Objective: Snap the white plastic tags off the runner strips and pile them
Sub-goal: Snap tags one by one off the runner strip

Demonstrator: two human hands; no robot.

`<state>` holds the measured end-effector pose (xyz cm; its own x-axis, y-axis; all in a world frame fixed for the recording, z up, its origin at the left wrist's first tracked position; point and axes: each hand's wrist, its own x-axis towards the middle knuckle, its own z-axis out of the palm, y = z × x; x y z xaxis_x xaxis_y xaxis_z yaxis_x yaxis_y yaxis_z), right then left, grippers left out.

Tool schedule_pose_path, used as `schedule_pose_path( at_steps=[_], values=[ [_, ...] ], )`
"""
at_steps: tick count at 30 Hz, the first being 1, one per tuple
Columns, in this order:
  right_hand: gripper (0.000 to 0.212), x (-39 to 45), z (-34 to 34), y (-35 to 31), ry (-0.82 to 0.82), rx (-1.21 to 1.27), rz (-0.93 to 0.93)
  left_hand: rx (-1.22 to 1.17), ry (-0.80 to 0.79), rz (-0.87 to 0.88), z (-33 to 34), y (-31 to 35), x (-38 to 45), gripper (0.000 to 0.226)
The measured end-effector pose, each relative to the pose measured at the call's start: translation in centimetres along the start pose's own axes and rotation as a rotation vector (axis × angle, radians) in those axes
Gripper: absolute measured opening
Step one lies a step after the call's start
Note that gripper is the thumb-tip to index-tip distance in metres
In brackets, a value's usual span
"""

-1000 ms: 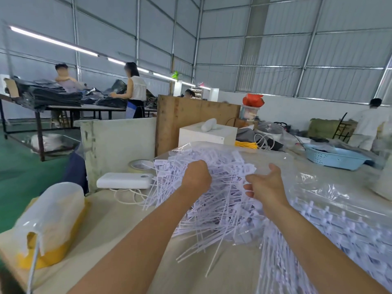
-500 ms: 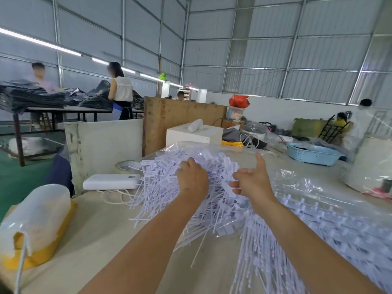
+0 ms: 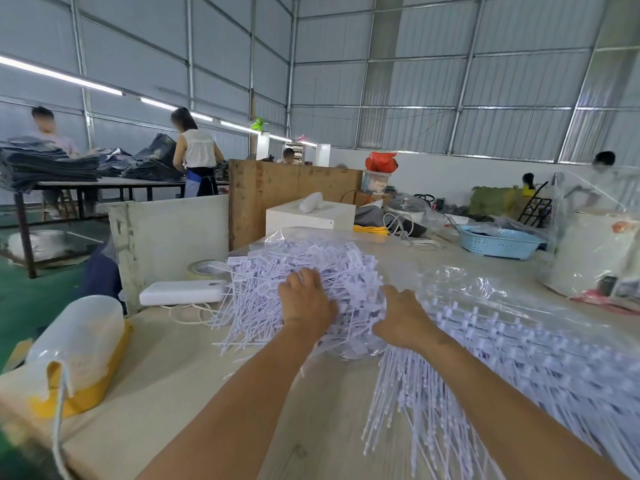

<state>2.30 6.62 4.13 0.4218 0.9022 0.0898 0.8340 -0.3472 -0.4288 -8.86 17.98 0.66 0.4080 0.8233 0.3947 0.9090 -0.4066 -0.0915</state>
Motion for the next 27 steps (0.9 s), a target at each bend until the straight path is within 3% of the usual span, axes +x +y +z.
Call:
schedule_pose_path(
  at_steps=[4, 9, 13, 17, 21, 24, 27],
  values=[
    [0.054, -1.0, -0.1, 0.2, -0.066, -0.131, -0.033, 0.001, -0.002, 0.048, 0.6, 0.2, -0.4, 0.071],
    [0.052, -2.3, -0.3, -0.1, -0.060, -0.193, -0.111, 0.019, -0.018, 0.056, -0.2, -0.5, -0.6, 0.083],
    [0.036, -3.1, -0.1, 0.0, -0.040, -0.224, -0.162, -0.014, 0.055, 0.100, -0.4, 0.1, -1.0, 0.087],
    [0.045, -4.1, 0.0, 0.6, -0.085, -0.278, -0.228, -0.015, -0.051, 0.161, 0.3, 0.5, -2.3, 0.106],
    [0.017, -4.3, 0.6, 0.6, -0.082, -0.309, -0.345, 0.084, -0.081, 0.219, 1.1, 0.7, -1.9, 0.097],
    [0.021, -4.7, 0.9, 0.7, -0.040, -0.240, -0.442, 0.115, -0.092, 0.224, 1.2, 1.0, -1.0, 0.088],
    [0.045, -5.0, 0.5, 0.6, -0.007, -0.232, -0.532, 0.098, -0.095, 0.177, 1.7, 1.2, 0.2, 0.086]
  ],
)
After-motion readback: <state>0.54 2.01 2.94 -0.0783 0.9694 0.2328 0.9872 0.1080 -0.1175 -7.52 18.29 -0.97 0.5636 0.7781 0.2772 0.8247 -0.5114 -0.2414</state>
